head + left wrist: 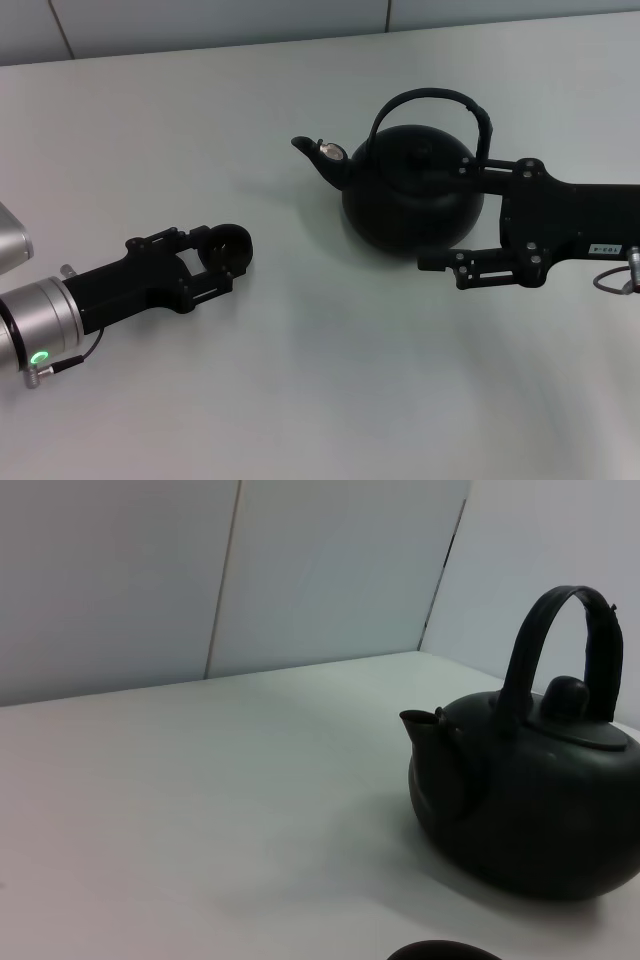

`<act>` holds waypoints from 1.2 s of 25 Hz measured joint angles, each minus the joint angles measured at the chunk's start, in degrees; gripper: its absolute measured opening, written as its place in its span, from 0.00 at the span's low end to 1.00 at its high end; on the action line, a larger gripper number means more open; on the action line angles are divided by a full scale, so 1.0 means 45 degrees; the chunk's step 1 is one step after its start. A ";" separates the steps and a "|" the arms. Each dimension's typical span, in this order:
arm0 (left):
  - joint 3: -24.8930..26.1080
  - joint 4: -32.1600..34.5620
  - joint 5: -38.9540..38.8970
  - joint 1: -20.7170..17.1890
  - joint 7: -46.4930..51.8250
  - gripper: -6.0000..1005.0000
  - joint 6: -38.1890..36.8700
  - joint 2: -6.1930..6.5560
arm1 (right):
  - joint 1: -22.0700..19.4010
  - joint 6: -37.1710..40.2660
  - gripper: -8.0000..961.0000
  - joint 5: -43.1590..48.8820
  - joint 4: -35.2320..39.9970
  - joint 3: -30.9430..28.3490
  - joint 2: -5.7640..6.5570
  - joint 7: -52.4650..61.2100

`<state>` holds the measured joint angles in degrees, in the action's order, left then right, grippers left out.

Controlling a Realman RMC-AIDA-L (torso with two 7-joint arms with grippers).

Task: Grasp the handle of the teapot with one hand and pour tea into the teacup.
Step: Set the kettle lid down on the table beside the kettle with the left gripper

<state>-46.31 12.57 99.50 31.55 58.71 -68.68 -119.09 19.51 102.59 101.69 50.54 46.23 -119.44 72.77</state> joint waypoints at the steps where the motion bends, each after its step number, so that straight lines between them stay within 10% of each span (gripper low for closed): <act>1: -0.0003 0.0000 0.0009 0.0000 0.0000 0.82 0.0001 0.0000 | 0.0005 -0.0001 0.85 0.0000 0.0000 -0.0001 0.0000 0.0000; 30: -0.0552 0.0450 -0.0162 0.0060 0.0179 0.86 -0.0517 0.0064 | 0.0247 -0.0441 0.85 0.0000 0.0036 -0.0001 0.0039 0.0133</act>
<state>-48.80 14.59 98.77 31.82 59.51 -71.00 -118.80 20.63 100.60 101.69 50.70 46.23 -119.26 73.37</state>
